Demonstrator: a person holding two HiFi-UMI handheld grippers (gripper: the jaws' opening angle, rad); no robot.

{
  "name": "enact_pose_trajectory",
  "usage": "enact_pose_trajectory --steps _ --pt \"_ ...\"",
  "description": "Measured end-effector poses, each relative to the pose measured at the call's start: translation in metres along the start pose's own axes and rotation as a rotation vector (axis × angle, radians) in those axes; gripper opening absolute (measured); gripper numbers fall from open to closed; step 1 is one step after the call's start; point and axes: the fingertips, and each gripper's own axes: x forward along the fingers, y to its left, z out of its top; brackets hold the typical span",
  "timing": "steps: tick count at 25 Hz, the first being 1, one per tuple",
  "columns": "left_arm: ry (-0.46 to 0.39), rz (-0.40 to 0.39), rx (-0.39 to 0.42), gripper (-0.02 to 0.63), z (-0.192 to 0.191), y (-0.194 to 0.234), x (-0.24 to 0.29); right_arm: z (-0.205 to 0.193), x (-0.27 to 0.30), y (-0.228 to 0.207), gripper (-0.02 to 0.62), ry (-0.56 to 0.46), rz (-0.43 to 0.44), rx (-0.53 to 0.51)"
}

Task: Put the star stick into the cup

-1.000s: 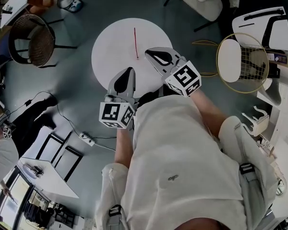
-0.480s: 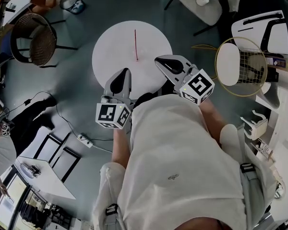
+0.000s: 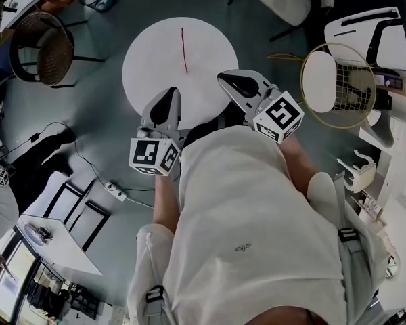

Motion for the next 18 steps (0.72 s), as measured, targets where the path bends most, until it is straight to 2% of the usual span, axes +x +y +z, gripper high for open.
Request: enact_pose_trajectory --steps 9,18 --pt "-0.022 0.045 0.027 0.009 -0.001 -0.047 -0.006 0.004 -0.046 0.000 0.008 -0.020 0.044 -0.035" --pt "0.001 0.017 0.021 0.009 -0.037 -0.145 0.014 -0.032 -0.130 0.003 0.008 -0.007 0.072 -0.026"
